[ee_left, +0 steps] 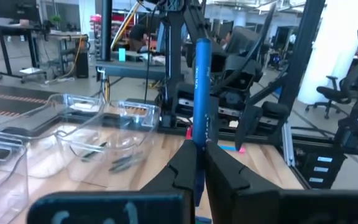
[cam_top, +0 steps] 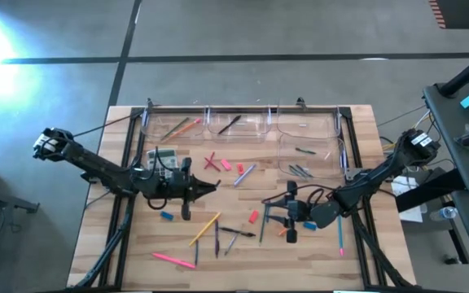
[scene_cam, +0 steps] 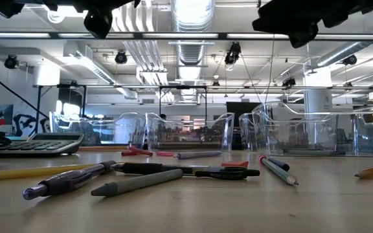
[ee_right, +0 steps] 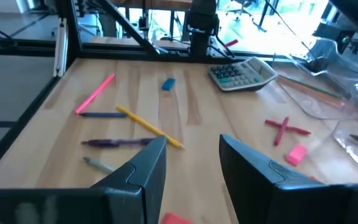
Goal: Sort crayons/erasers/pens/pencils in bins
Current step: Put the blue crayon into the bottom transparent bin
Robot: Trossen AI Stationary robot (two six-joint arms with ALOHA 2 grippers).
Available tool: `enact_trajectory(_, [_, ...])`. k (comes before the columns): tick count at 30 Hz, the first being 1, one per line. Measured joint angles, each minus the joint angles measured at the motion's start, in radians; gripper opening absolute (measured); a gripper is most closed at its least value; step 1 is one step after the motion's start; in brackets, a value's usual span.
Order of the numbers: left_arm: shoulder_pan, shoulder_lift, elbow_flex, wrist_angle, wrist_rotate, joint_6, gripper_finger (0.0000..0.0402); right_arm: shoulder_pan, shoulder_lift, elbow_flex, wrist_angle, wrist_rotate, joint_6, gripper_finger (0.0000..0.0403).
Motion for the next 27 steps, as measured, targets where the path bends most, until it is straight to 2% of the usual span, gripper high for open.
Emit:
enact_trajectory(13, [0.0,0.055,-0.001,0.002,0.004,-0.023,0.0,-0.001,0.0,-0.003,0.12,-0.013,-0.066,0.0129])
enact_trajectory(16, [0.0,0.085,0.004,0.052,0.007,-0.005,0.0,-0.001,0.0,-0.018,0.161,-0.013,-0.071,0.0125])
enact_trajectory(21, [0.015,0.152,0.017,0.176,0.074,0.028,0.0,0.002,-0.003,-0.065,0.261,-0.036,-0.088,0.0123])
enact_trajectory(27, [0.069,0.248,0.085,0.192,0.155,0.023,0.0,0.033,-0.125,-0.098,0.273,-0.037,-0.116,0.0123])
